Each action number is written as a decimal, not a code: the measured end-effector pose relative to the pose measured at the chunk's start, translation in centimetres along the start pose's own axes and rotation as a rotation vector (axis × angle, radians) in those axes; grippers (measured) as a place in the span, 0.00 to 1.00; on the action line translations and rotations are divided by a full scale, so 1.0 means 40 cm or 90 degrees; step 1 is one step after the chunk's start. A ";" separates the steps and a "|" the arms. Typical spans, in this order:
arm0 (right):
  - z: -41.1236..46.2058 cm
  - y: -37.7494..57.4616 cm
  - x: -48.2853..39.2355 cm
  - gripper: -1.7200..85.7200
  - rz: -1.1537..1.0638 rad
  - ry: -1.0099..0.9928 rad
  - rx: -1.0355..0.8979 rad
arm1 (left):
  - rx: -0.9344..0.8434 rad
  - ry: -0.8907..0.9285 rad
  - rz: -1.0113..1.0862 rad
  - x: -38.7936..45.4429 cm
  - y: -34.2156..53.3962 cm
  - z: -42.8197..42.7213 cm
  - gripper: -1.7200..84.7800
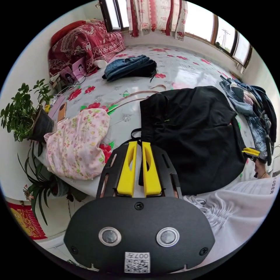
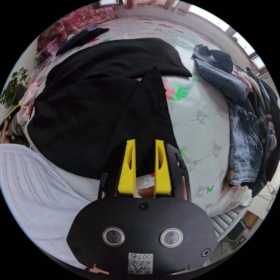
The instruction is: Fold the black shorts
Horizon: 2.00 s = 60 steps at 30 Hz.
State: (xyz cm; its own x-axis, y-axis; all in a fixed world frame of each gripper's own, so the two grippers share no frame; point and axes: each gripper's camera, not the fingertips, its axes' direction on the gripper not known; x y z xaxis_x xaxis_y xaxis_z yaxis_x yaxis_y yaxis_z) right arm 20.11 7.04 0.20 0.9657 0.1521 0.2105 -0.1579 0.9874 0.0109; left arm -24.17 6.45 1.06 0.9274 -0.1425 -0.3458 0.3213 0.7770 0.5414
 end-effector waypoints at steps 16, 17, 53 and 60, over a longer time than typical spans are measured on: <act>-0.202 -0.049 0.247 0.06 0.148 -0.069 0.121 | -0.018 0.049 0.097 0.086 -0.436 0.235 0.11; -0.212 -0.142 0.241 0.07 0.111 -0.083 0.148 | -0.027 0.062 0.122 0.109 -0.466 0.255 0.12; -0.130 0.360 0.268 0.02 0.155 -0.155 0.152 | -0.018 0.096 0.209 0.368 0.253 -0.167 0.01; -0.048 0.464 0.323 0.07 0.249 -0.260 0.165 | -0.042 0.067 0.221 0.408 0.293 -0.098 0.01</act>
State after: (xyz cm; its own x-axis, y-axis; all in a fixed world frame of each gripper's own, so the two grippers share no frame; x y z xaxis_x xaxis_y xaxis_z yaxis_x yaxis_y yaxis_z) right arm 30.05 27.40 1.24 0.6774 0.4211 0.6031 -0.5784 0.8115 0.0830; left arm -6.01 15.65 -1.23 0.9530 0.1986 -0.2289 -0.0262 0.8065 0.5906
